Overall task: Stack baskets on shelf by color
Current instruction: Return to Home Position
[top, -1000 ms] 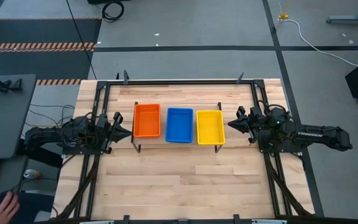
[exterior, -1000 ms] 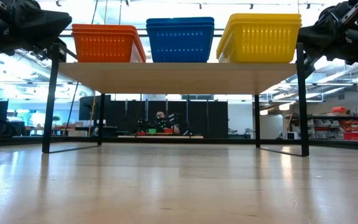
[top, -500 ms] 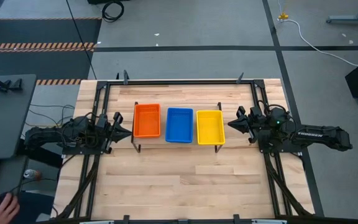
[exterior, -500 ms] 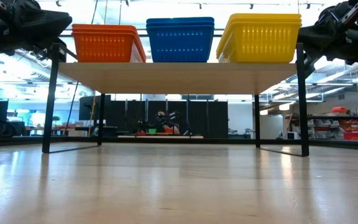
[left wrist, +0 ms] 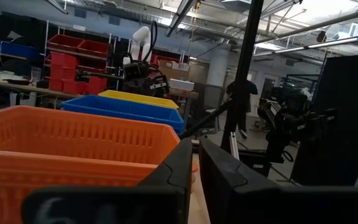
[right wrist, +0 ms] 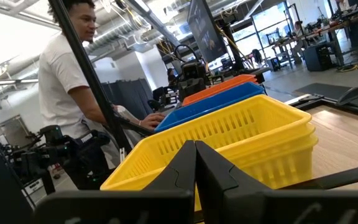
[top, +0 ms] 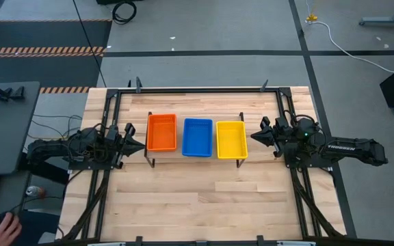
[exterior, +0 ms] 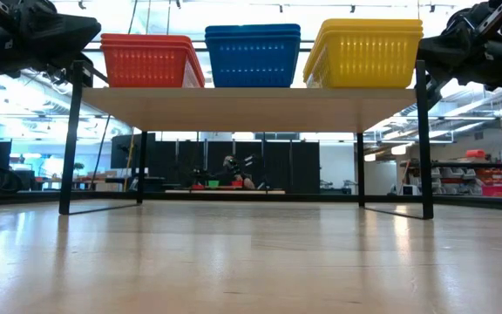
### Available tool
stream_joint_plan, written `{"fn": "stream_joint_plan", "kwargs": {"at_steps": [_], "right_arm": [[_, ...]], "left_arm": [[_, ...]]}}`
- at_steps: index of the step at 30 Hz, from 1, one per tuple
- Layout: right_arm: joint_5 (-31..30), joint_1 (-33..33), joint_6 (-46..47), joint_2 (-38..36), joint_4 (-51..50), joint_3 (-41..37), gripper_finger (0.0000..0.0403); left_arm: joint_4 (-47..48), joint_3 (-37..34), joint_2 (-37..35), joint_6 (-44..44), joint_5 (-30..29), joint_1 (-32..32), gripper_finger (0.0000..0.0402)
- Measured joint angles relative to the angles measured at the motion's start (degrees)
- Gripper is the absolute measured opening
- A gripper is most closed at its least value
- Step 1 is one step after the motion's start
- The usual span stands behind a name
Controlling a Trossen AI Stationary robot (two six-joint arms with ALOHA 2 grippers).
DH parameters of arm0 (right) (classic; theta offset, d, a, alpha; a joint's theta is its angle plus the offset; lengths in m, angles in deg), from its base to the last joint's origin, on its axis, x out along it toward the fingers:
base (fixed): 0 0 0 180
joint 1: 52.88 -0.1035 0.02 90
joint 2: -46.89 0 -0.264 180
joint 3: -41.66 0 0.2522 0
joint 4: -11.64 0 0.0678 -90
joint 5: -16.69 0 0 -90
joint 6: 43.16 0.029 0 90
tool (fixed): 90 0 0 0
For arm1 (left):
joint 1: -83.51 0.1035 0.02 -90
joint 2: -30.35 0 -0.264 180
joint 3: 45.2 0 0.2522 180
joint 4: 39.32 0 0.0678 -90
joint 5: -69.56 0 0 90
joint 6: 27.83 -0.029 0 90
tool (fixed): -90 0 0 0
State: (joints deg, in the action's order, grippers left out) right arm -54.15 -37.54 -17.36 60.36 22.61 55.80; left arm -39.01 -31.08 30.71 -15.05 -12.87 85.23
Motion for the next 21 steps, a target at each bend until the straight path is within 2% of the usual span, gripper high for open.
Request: {"fn": "stream_joint_plan", "kwargs": {"at_steps": [21], "right_arm": [[0.0, 0.0, 0.0, 0.0, 0.0, 0.0, 0.0009]], "left_arm": [[0.0, 0.0, 0.0, 0.0, 0.0, 0.0, 0.0038]]}}
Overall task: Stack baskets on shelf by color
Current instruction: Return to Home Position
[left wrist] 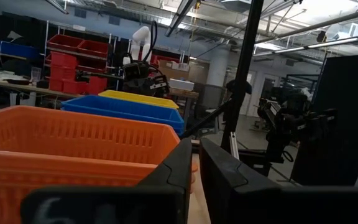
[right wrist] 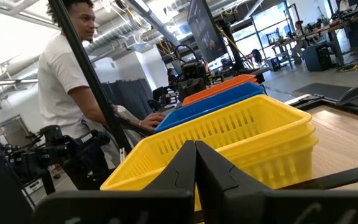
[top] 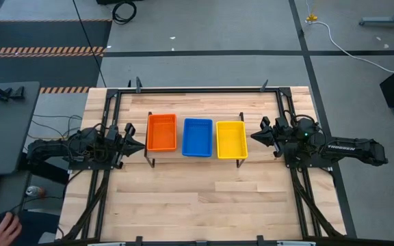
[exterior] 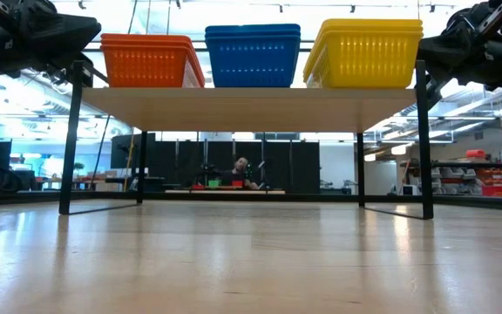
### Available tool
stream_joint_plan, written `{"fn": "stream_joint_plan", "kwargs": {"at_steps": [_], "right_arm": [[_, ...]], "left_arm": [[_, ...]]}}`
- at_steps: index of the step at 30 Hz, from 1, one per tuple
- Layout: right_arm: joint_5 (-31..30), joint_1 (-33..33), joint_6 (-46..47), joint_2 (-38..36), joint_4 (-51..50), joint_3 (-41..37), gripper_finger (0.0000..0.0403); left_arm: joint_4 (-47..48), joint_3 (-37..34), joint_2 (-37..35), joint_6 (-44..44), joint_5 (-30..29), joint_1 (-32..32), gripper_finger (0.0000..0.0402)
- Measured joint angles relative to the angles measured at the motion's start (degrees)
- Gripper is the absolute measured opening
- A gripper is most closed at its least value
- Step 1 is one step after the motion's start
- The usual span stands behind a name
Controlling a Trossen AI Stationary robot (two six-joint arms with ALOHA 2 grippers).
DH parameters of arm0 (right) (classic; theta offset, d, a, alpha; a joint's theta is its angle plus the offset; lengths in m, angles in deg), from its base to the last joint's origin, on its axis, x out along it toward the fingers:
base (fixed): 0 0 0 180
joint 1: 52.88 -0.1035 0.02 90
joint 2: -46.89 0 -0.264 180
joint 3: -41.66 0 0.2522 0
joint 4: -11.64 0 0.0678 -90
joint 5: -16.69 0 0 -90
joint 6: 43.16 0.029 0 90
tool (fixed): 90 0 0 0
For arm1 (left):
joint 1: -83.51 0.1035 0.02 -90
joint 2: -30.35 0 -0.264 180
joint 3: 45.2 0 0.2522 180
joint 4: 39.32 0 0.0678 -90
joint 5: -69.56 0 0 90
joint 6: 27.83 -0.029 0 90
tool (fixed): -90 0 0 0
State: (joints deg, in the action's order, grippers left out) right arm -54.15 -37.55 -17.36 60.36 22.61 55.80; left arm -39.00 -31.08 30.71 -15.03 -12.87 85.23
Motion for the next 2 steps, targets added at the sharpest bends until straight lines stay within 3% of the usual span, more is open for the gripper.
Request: {"fn": "stream_joint_plan", "kwargs": {"at_steps": [2], "right_arm": [[0.0, 0.0, 0.0, 0.0, 0.0, 0.0, 0.0009]], "left_arm": [[0.0, 0.0, 0.0, 0.0, 0.0, 0.0, 0.0038]]}}
